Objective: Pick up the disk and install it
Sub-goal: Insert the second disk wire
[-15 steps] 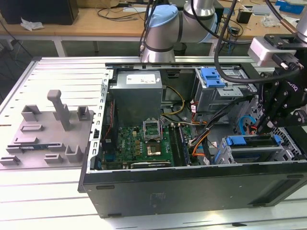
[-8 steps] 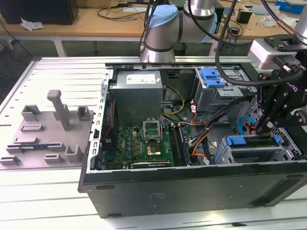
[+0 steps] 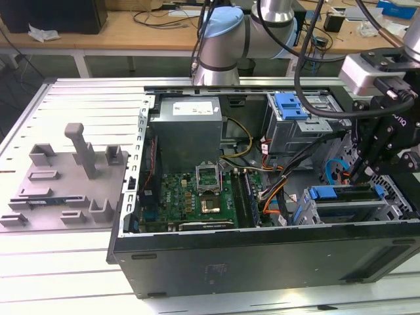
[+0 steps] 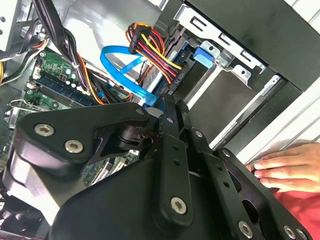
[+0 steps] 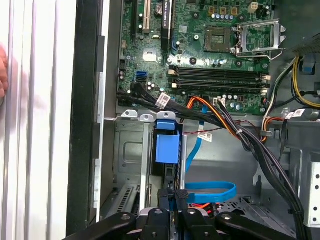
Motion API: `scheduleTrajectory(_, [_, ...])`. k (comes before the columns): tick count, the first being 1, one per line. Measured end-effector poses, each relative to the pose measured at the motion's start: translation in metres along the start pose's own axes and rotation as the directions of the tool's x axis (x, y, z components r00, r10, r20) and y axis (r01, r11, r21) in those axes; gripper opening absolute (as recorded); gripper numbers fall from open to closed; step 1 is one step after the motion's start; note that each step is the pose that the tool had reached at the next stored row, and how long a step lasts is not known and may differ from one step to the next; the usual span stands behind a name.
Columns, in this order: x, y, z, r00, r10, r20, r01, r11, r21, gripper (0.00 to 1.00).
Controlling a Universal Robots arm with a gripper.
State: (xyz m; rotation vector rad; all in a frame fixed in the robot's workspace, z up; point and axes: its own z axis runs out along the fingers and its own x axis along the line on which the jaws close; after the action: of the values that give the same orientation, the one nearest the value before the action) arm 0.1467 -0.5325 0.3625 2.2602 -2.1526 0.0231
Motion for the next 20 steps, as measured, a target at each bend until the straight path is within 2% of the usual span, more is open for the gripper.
scheduleTrajectory(6, [-0.0029,0.0002,0.0014,1.0000,0.000,-0.0001,0.000,1.0000,-0.0001,0.16])
scheduleTrajectory(20, [-0.0031,-0.0005,0.0055,1.0000,0.000,-0.0002,0.000,1.0000,0.0000,0.16])
